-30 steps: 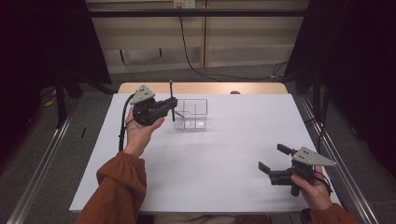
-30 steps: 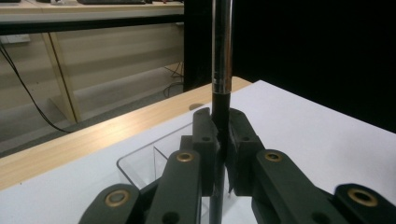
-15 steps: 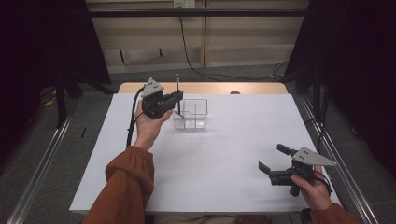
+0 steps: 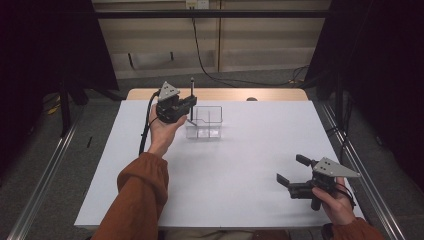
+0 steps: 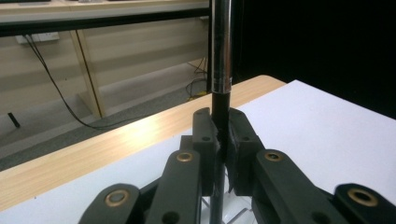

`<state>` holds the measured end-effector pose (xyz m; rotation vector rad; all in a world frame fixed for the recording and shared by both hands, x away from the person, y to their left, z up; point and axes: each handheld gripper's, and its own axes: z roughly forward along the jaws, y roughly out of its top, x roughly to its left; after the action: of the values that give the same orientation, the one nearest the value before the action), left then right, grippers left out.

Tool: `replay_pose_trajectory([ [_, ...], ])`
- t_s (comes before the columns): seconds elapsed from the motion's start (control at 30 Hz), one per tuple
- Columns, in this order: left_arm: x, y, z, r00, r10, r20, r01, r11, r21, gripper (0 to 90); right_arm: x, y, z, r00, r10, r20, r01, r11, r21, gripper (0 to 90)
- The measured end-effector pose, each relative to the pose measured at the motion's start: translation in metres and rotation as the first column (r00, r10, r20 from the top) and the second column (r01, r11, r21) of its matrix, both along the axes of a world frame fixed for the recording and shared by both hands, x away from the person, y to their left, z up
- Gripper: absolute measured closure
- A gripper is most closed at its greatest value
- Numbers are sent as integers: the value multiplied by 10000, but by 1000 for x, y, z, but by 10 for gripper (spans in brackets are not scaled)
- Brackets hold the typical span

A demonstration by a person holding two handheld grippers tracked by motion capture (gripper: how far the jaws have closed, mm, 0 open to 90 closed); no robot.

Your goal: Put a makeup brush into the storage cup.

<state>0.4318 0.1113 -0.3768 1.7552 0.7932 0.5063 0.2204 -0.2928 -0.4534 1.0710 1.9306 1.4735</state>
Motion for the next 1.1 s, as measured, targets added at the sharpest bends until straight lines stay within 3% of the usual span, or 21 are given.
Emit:
replay_pose_trajectory([
  [0.1,2,-4,-1,10000,-85,16,84,9998,184,841,0,0,0,10000,-16,-36,16,10000,28,0],
  [0.33,6,-3,8,9999,59,85,-58,9999,-160,841,1,0,-1,10000,-6,-55,6,10000,13,0],
  [0.4,7,-3,8,9999,73,143,-72,10000,-66,841,0,0,0,10000,10,-50,-10,10000,16,0],
  [1.1,7,-8,-20,9994,-162,-305,168,9997,186,840,0,1,-1,9999,109,-101,-109,9999,6,0],
])
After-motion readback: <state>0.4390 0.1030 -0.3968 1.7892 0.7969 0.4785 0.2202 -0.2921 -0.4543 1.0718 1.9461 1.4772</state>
